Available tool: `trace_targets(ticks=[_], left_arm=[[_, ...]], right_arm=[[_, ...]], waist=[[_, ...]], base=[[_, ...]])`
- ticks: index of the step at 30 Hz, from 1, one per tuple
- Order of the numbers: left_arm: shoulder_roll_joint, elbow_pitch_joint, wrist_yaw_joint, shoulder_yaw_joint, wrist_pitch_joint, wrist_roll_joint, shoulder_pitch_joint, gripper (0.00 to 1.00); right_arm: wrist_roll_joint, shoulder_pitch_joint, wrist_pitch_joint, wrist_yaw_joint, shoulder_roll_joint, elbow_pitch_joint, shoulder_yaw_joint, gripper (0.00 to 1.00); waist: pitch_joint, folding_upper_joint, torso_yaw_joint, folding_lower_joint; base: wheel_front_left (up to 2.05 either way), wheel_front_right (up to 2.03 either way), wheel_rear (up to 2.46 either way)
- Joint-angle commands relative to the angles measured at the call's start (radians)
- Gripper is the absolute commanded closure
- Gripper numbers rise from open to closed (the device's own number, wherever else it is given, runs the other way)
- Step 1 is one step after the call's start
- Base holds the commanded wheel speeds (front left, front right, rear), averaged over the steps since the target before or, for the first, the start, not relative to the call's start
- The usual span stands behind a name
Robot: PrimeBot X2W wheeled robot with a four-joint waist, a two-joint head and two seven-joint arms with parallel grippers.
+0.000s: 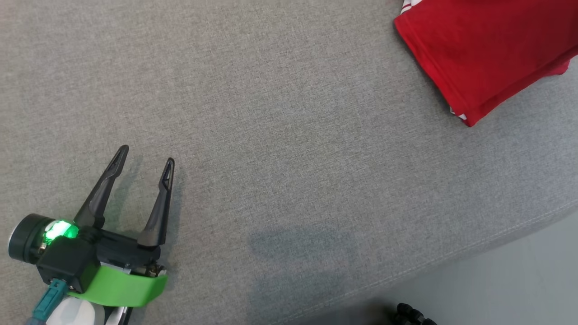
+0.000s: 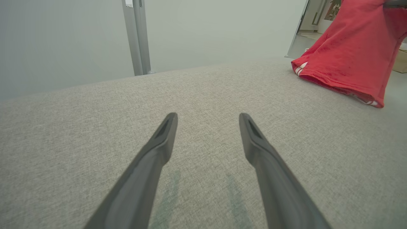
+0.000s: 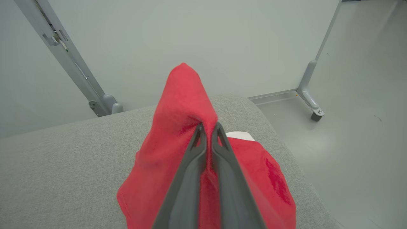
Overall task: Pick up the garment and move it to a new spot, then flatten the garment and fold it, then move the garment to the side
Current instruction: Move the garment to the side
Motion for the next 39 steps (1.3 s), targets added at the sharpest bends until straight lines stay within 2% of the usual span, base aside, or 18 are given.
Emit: trace_targets(ticks=[1, 6, 10, 18, 19, 20, 21, 22, 23, 27, 30, 39], left_arm=[[0.015, -0.004, -0.004, 0.005, -0.003, -0.003, -0.021, 0.00], [0.041, -0.013, -0.004, 0.000, -0.003, -0.012, -0.036, 0.00], [0.056, -0.019, -0.004, -0.011, -0.003, -0.018, -0.050, 0.00], [0.061, -0.013, -0.004, -0.019, -0.003, -0.025, -0.059, 0.00], [0.059, -0.012, -0.004, -0.021, -0.003, -0.025, -0.058, 0.00], [0.057, -0.009, -0.004, -0.022, -0.002, -0.026, -0.058, 0.00], [0.053, -0.008, -0.004, -0.023, -0.003, -0.026, -0.058, 0.00], [0.049, -0.006, -0.004, -0.025, -0.003, -0.026, -0.057, 0.00], [0.044, -0.002, -0.004, -0.026, -0.002, -0.026, -0.056, 0.00], [0.023, 0.016, -0.004, -0.039, -0.003, -0.021, -0.055, 0.00], [-0.002, 0.031, -0.004, -0.043, -0.003, -0.017, -0.041, 0.00], [-0.110, 0.094, -0.004, -0.003, -0.002, -0.031, 0.021, 0.00]], right_arm=[[-0.026, 0.018, 0.023, 0.000, 0.016, -0.021, -0.041, 1.00], [-0.098, 0.034, 0.087, 0.000, 0.070, -0.038, -0.139, 1.00], [-0.200, 0.032, 0.110, 0.000, 0.111, -0.017, -0.209, 1.00], [-0.400, 0.003, 0.078, 0.000, 0.163, 0.023, -0.318, 1.00], [-0.431, -0.001, 0.068, 0.000, 0.172, 0.033, -0.341, 0.96], [-0.464, -0.005, 0.062, 0.000, 0.181, 0.043, -0.360, 0.68], [-0.504, -0.008, 0.056, 0.000, 0.189, 0.056, -0.384, 0.63], [-0.543, -0.011, 0.049, -0.001, 0.198, 0.064, -0.406, 0.51], [-0.585, -0.016, 0.041, -0.001, 0.209, 0.072, -0.428, 0.00], [-0.754, 0.004, -0.007, 0.000, 0.241, 0.083, -0.454, 0.00], [-0.809, 0.029, -0.065, 0.000, 0.277, 0.067, -0.416, 0.00], [-0.713, 0.161, -0.266, -0.001, 0.330, 0.106, -0.205, 0.00]], waist=[[0.025, -0.0001, -0.002, -0.0001], [0.057, -0.0001, 0.001, -0.0001], [0.076, -0.0001, 0.015, -0.0001], [0.077, -0.0001, 0.048, -0.0001], [0.073, -0.0001, 0.052, -0.0001], [0.067, -0.0001, 0.057, -0.0001], [0.061, -0.0001, 0.061, -0.0001], [0.054, -0.0001, 0.064, -0.0001], [0.046, -0.0001, 0.068, -0.0001], [0.001, -0.0001, 0.086, -0.0001], [-0.046, -0.0001, 0.100, -0.0001], [-0.211, -0.0001, 0.144, -0.0001]], base=[[0.00, 0.00, 0.00], [0.00, 0.00, 0.00], [0.00, 0.00, 0.00], [0.00, 0.00, 0.00], [0.00, 0.00, 0.00], [0.00, 0.00, 0.00], [0.00, 0.00, 0.00], [0.00, 0.00, 0.00], [0.00, 0.00, 0.00], [0.00, 0.00, 0.00], [0.00, 0.00, 0.00], [0.00, 0.00, 0.00]])
